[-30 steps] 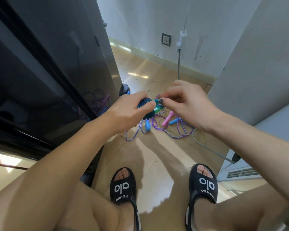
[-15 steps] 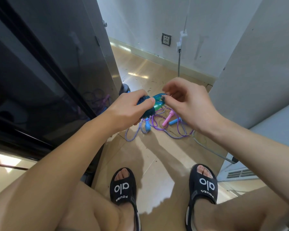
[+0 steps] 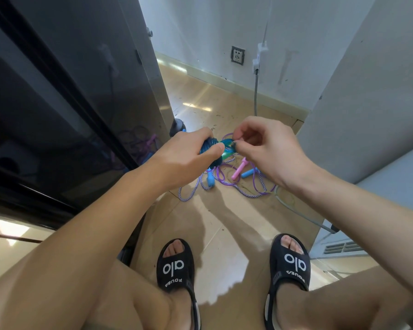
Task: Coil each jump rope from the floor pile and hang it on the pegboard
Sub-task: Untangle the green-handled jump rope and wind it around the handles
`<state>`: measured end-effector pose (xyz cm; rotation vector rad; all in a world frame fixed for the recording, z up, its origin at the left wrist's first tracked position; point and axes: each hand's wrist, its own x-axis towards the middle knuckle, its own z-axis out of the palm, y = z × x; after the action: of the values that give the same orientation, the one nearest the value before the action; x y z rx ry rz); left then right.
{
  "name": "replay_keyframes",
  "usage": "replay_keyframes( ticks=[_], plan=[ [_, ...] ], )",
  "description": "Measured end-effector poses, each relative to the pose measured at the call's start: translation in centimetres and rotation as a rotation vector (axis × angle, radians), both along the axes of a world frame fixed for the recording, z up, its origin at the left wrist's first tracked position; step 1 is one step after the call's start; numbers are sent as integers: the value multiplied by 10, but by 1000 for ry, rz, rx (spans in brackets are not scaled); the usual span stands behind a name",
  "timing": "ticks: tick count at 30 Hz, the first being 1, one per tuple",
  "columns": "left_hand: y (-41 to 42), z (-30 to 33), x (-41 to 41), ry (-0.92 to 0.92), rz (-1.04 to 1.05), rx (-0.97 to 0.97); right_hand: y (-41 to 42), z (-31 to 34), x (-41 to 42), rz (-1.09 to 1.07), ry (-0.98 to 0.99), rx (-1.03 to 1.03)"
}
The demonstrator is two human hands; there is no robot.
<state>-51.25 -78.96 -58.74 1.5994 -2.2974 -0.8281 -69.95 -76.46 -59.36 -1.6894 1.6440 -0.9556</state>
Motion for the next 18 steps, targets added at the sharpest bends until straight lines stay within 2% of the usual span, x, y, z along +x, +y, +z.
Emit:
replay_keyframes(
  ticks=[8,13,18],
  plan=[
    [0,-1,-2,-14,18,-18,6,-5,9,51,71,-30],
    [-2,-3,2,20,30,-8,10,-8,9,181,291,-186],
    [-3,-4,3,16,22,-4,2,-9,4,190,340,-243]
  ],
)
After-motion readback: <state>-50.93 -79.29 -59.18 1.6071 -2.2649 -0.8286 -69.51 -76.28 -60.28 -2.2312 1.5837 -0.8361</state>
